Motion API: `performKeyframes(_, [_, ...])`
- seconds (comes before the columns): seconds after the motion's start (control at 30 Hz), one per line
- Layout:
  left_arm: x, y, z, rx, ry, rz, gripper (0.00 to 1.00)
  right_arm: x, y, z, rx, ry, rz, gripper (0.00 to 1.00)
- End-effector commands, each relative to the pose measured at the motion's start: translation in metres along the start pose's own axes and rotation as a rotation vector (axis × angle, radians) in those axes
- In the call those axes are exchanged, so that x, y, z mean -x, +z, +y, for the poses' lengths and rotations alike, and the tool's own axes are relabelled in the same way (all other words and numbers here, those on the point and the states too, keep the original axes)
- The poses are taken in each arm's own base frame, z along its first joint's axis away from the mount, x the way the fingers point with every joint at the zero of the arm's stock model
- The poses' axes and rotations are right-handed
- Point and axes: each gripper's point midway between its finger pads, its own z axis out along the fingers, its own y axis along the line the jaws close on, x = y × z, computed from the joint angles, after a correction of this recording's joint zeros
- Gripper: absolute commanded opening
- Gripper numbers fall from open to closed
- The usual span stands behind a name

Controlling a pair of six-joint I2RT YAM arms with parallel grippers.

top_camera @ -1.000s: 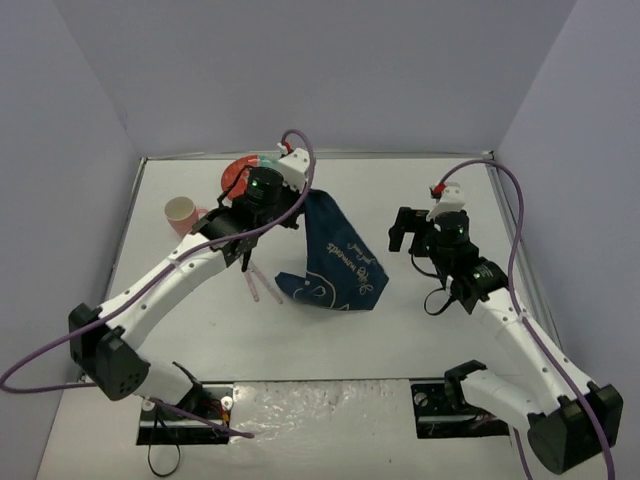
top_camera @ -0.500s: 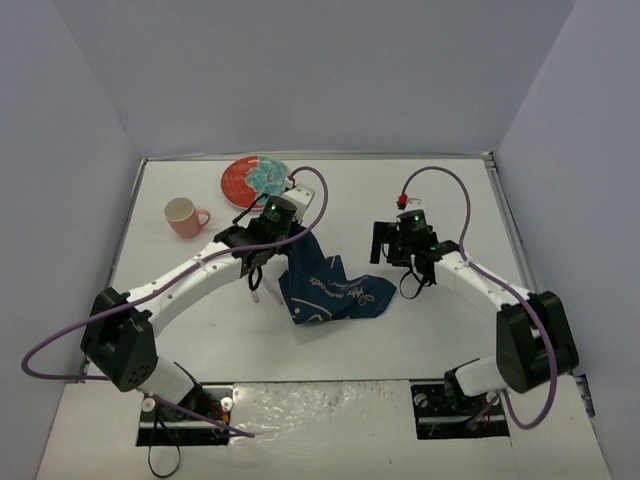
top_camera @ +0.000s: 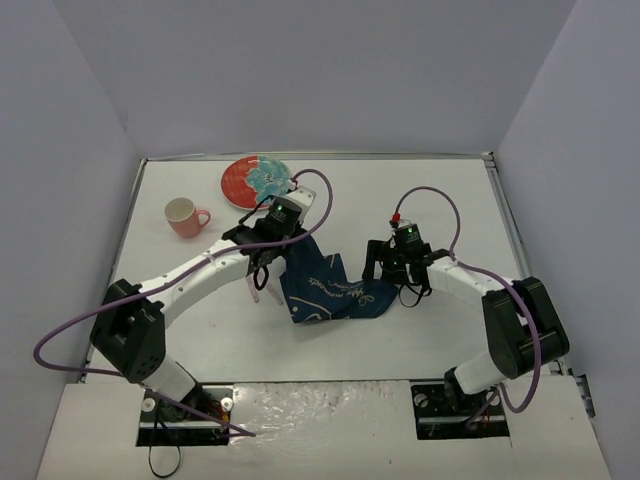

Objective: Set the dinner table for one person

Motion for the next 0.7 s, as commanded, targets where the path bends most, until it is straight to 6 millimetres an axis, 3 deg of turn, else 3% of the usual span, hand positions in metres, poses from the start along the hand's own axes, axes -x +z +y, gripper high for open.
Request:
performKeyframes(0.0, [0.056,-0.011,0.015,0.046,-0.058,-0.145,0.0,0.008,-0.01,0.018,0.075,0.011,-0.044,1.0])
performKeyframes(0.13, [0.089,-0.016,0.015,0.032,-0.03,-0.174,0.0,0.045,-0.038,0.025,0.083,0.012,-0.169,1.0])
performKeyframes(0.23, [0.149,-0.041,0.027,0.045,-0.038,-0.285,0.0,0.075,-0.063,0.024,0.053,0.018,-0.264,1.0])
performKeyframes(0.33, [0.19,-0.058,0.036,0.065,-0.005,-0.367,0.0,0.11,-0.095,0.025,0.047,0.028,-0.389,1.0])
performKeyframes(0.43, [0.245,-0.088,0.051,0.102,0.002,-0.488,0.0,0.137,-0.135,0.021,0.041,0.036,-0.497,1.0])
performKeyframes(0.5, [0.28,-0.119,0.063,0.124,-0.005,-0.589,0.0,0.15,-0.156,0.019,0.043,0.039,-0.561,1.0])
performKeyframes(0.67, [0.318,-0.181,0.076,0.15,0.005,-0.758,0.0,0.163,-0.193,0.011,0.009,0.044,-0.684,1.0])
